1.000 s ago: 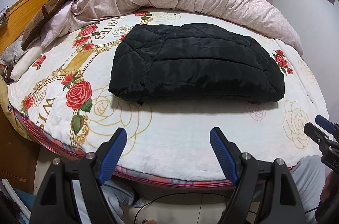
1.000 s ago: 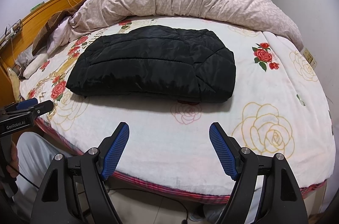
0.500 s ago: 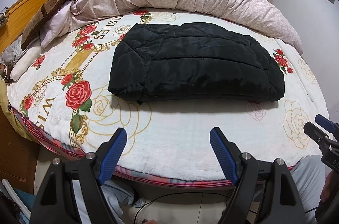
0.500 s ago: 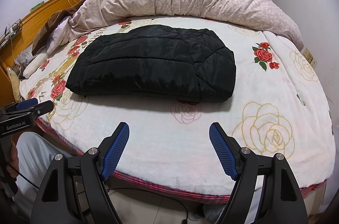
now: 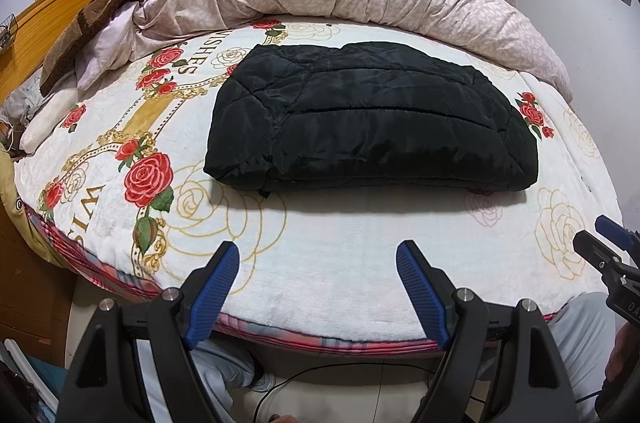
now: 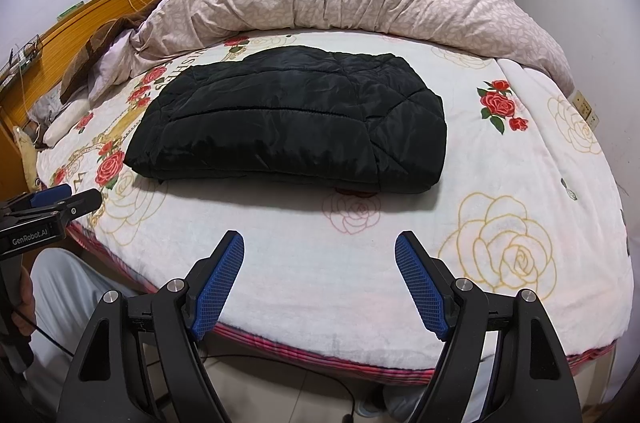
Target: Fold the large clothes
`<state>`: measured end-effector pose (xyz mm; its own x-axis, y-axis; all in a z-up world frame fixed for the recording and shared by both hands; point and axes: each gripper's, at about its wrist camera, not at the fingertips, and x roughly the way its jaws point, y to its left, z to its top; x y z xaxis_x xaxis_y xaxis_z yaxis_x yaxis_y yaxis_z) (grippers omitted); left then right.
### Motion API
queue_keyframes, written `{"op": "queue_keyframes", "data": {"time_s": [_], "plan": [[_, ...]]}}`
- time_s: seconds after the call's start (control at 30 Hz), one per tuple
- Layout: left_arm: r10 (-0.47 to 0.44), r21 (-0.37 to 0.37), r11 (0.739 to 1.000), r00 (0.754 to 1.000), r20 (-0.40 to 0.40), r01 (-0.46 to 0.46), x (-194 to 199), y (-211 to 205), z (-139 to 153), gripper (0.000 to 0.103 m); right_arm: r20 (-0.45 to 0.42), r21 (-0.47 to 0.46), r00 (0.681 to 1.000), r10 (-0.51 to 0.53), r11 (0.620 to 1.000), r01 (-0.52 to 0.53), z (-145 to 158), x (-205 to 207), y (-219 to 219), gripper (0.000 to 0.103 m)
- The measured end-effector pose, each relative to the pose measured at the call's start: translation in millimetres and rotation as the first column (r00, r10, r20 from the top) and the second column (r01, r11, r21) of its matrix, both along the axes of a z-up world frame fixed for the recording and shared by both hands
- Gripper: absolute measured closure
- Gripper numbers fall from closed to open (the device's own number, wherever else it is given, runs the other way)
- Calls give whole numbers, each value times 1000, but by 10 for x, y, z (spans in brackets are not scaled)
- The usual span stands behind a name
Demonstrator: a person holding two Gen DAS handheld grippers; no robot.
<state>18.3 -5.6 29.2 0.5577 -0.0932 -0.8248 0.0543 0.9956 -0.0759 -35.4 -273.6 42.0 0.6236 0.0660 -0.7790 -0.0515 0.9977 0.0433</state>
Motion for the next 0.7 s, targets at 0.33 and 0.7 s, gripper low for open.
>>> {"op": "queue_keyframes", "data": {"time_s": [0.33, 0.7], "plan": [[-8, 28, 1000, 1000, 18, 8, -31, -7, -27, 20, -6, -4, 1000, 4, 1000, -4, -54, -2, -22, 25], [-3, 23, 1000, 1000, 10, 3, -16, 0, -34, 20, -9, -9, 1000, 9, 1000, -9, -69, 6, -43, 25]]}}
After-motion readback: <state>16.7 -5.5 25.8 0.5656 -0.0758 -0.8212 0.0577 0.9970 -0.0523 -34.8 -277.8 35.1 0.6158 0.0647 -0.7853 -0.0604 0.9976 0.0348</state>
